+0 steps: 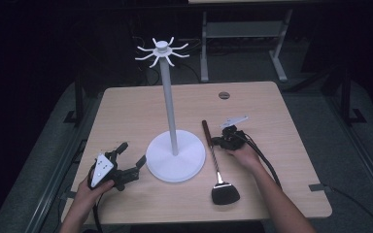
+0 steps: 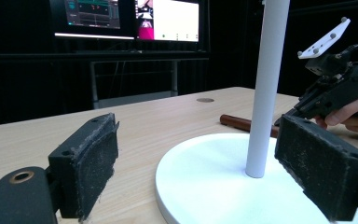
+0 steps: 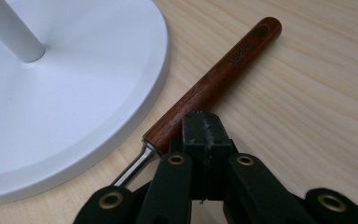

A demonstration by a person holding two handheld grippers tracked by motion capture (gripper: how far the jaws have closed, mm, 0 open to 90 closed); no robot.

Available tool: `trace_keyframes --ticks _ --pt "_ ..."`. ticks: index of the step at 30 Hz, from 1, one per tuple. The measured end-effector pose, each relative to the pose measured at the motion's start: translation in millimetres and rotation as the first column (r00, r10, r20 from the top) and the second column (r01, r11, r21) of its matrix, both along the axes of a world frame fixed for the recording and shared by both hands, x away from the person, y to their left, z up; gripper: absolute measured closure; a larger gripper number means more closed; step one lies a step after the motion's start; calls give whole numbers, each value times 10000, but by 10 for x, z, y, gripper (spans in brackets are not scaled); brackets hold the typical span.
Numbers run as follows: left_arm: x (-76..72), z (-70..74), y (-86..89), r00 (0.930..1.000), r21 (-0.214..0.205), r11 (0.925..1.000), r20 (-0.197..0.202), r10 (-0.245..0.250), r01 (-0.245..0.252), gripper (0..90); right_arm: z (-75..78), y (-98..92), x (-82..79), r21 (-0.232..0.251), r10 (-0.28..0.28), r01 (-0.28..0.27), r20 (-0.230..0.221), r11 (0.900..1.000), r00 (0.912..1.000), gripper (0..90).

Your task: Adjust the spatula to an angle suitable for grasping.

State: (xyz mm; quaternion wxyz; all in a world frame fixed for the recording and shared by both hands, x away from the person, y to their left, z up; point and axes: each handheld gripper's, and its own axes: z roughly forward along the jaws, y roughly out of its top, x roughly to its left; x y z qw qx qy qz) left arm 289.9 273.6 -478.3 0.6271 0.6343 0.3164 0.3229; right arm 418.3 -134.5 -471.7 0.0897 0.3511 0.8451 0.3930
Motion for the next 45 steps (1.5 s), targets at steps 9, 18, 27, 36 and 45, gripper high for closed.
trace_keyframes --ticks 9,18,27,36,45 --pt "0 0 1 10000 2 10000 10 -10 10 126 16 79 -37 -23 246 -247 -21 9997 9997 897" --pt "-1 -1 2 10000 -86 10000 3 -14 14 126 224 13 -383 -35 700 -701 -339 9975 9970 897" --pt "-2 -1 2 10000 -89 10000 4 22 -22 126 306 79 -832 -90 1106 -1107 -84 9938 9938 897" --pt "-2 -1 2 10000 -89 10000 8 42 -42 126 192 153 -1085 -739 1201 -1219 -290 9898 9923 897" --pt "-3 -2 4 10000 -73 10000 44 25 -25 126 142 177 -1040 -1039 998 -1056 -592 9890 9932 897"
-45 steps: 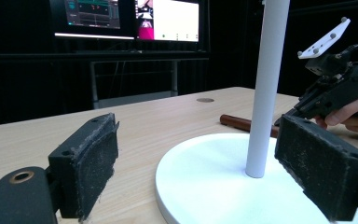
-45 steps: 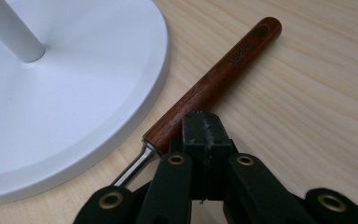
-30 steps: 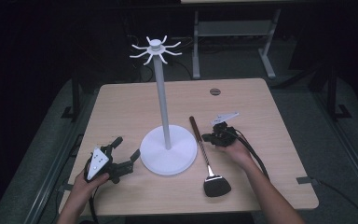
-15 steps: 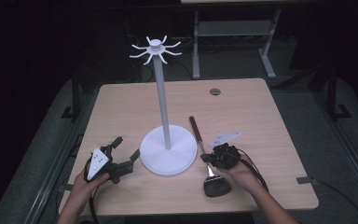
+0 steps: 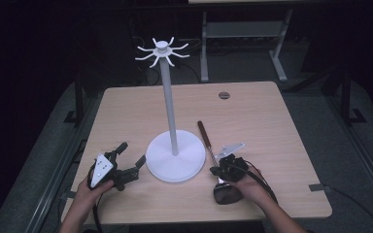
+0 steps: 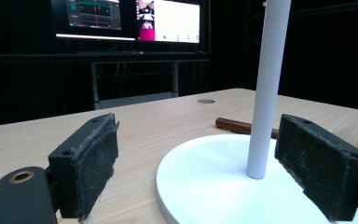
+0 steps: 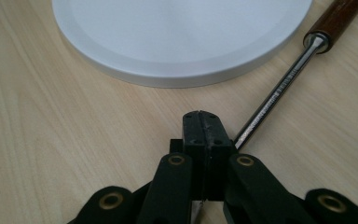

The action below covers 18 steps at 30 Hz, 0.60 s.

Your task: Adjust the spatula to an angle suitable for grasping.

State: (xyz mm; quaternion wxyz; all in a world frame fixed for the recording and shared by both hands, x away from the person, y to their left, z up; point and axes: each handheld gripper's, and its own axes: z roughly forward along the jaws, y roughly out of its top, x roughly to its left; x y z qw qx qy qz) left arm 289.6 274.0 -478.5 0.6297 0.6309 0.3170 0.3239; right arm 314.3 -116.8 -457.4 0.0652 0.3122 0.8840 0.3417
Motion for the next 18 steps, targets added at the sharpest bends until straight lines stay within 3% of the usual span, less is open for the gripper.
trace_keyframes --ticks 18 --pt "0 0 -1 10000 8 10000 -17 4 -4 126 21 -227 106 -205 -738 733 -264 9971 9969 897"
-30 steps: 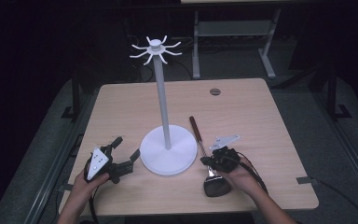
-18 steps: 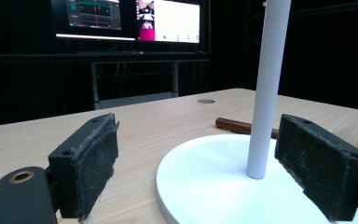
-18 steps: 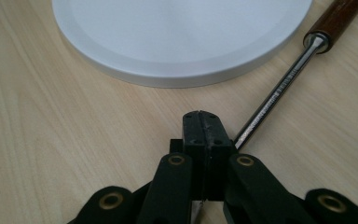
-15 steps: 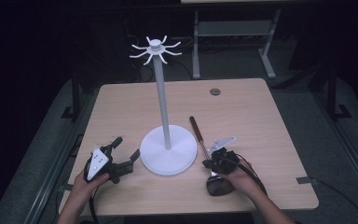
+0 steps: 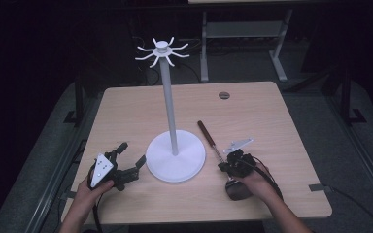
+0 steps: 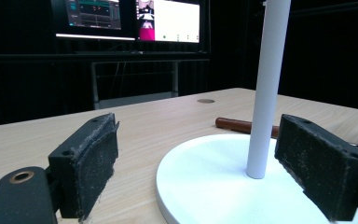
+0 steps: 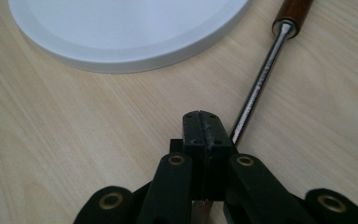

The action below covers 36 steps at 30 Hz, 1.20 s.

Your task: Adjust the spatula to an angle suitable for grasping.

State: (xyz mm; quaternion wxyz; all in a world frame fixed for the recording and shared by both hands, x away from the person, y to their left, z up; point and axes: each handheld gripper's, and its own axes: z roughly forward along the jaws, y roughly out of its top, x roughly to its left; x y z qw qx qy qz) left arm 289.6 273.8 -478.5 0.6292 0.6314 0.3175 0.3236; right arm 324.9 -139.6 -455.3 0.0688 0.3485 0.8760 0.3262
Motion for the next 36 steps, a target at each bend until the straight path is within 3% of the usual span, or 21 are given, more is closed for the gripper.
trace_keyframes --ticks 36 --pt "-3 0 -4 10000 36 10000 27 0 0 126 17 -493 212 -80 -1192 1191 -302 9929 9924 897"
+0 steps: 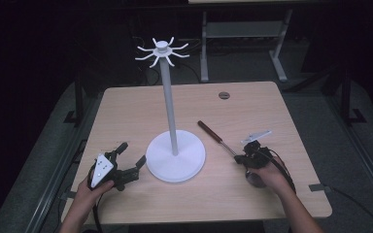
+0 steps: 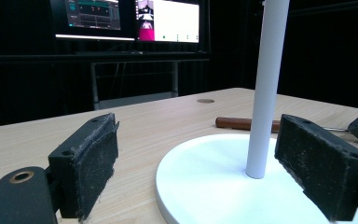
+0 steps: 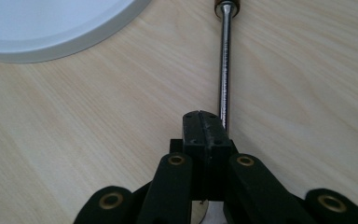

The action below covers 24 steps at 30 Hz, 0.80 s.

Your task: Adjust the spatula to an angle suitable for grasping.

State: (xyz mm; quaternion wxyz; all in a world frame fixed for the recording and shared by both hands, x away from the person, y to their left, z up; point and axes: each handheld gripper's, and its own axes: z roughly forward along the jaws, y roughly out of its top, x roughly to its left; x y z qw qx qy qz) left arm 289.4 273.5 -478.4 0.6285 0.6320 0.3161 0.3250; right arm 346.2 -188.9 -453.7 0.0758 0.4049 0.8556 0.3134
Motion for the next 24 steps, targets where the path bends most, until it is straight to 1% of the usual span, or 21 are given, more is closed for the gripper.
trace_keyframes --ticks 3,4,7,9,11,16,17,21,23,24 --pt "1 1 2 10000 29 10000 20 -1 1 126 7 -45 17 32 -70 70 -32 10000 10000 897" --pt "1 1 2 10000 29 10000 20 -1 1 126 4 -62 28 43 -94 94 57 9999 9999 897" --pt "3 1 4 10000 58 10000 37 -7 7 126 6 -108 53 28 -172 171 83 9998 9998 897" --pt "0 0 0 10000 -5 10000 -1 3 -3 126 9 -131 65 8 -195 194 96 9998 9998 897" --pt "0 0 0 10000 3 10000 -3 4 -4 126 12 -163 77 56 -320 319 116 9995 9994 898" --pt "-1 0 -1 10000 4 10000 -6 2 -2 126 7 -237 105 57 -435 434 145 9990 9989 897" --pt "-1 0 -1 10000 16 10000 11 -3 3 126 7 -266 117 54 -545 545 165 9985 9984 897" --pt "-1 0 0 10000 21 10000 14 -2 2 126 12 -313 140 58 -634 633 168 9980 9978 897" --pt "-1 0 0 10000 22 10000 15 -3 3 126 18 -356 164 40 -708 708 278 9975 9971 897" --pt "-1 0 0 10000 28 10000 24 -11 11 126 20 -369 168 36 -737 736 241 9973 9970 897"
